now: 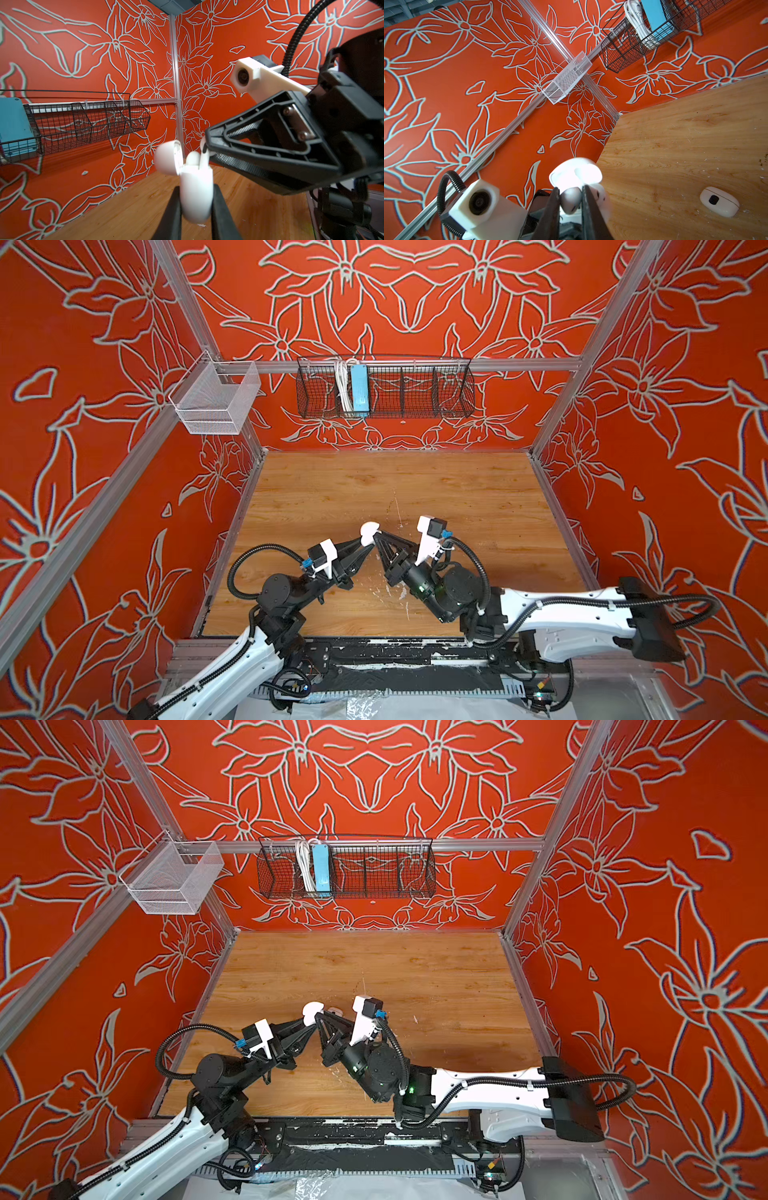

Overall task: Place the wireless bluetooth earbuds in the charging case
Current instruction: 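Lower the held earbud into the empty slot of the round case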

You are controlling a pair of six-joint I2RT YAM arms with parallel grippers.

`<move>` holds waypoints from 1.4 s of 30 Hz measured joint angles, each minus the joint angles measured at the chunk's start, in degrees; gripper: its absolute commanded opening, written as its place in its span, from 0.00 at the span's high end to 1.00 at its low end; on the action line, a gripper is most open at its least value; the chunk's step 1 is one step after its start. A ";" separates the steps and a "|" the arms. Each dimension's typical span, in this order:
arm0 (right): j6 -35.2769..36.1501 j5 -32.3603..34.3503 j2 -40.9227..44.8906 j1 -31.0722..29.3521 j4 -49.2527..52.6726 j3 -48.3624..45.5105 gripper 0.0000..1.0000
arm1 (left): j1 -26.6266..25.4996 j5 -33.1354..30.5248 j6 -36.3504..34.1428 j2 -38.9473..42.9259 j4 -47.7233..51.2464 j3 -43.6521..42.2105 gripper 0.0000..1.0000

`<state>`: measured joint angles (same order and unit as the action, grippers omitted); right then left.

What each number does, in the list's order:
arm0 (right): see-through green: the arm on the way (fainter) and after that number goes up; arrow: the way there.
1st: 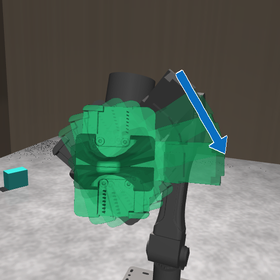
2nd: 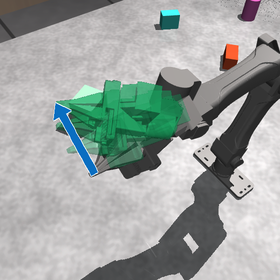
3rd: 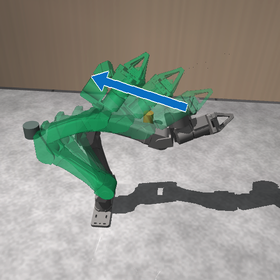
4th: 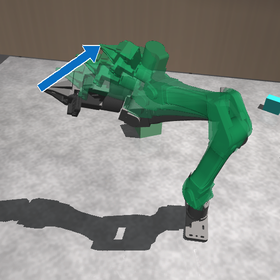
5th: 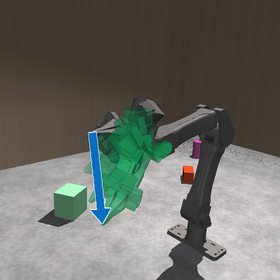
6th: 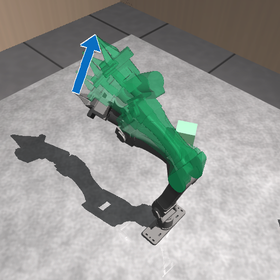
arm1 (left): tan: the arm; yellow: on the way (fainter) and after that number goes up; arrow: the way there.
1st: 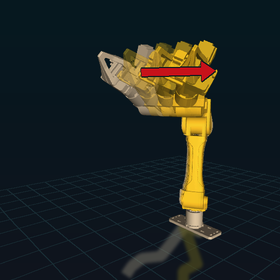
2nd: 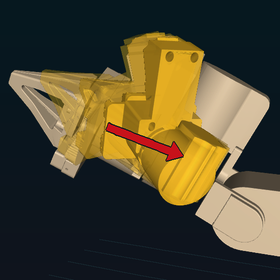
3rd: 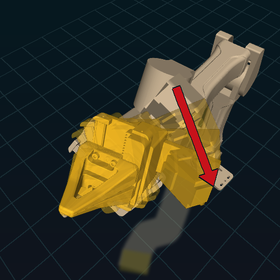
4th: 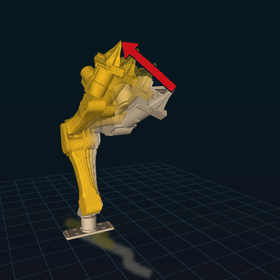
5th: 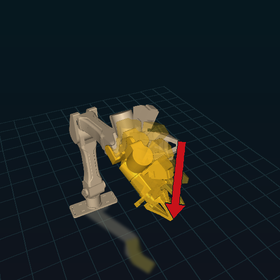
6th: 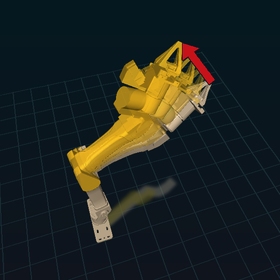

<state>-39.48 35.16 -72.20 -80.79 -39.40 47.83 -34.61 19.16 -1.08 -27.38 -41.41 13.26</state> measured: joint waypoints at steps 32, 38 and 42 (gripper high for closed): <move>26.95 -9.68 16.22 -1.40 15.52 -1.95 0.68 | -0.20 3.54 -1.09 0.81 2.86 0.00 1.00; 32.96 -9.68 15.47 -1.38 24.00 -0.44 0.74 | -0.24 7.65 -1.51 0.61 3.30 0.15 1.00; 35.36 -10.71 14.21 -1.27 27.71 0.00 0.74 | -0.24 9.31 -1.75 0.46 3.72 0.24 1.00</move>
<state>-4.12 24.45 -58.00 -82.06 -11.68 47.83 -34.85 28.47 -2.83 -26.92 -37.69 13.50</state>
